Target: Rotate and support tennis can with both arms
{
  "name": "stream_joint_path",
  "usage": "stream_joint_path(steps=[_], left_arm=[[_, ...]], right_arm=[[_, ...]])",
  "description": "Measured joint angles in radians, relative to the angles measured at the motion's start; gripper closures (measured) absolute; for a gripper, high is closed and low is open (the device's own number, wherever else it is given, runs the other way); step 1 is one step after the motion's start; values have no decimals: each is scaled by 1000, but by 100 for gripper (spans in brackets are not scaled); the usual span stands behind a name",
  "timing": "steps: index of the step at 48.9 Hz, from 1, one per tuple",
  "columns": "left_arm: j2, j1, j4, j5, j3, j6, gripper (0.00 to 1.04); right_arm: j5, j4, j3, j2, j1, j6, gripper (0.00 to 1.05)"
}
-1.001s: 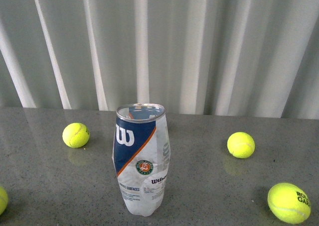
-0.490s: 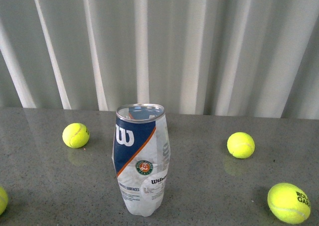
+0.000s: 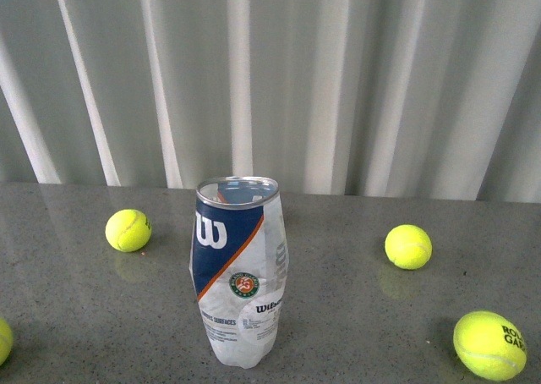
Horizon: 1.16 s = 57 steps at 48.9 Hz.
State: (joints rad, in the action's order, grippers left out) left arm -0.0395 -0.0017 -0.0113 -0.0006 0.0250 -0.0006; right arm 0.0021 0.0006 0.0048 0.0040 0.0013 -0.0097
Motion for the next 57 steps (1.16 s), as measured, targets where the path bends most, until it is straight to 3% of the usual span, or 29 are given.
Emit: stream_joint_path(steps=[13,24,29,37,57], left_arm=[[35,0,10,0,0,-2,101],[36,0,11,0,0,-2,59],[36,0,11,0,0,-2,34],[36,0,11,0,0,-2,7],[36,0,11,0,0,-2,7]], right_arm=[[0,0,0,0,0,0,7],[0,0,0,0,0,0,7],[0,0,0,0,0,0,7],[0,0,0,0,0,0,7],[0,0,0,0,0,0,7]])
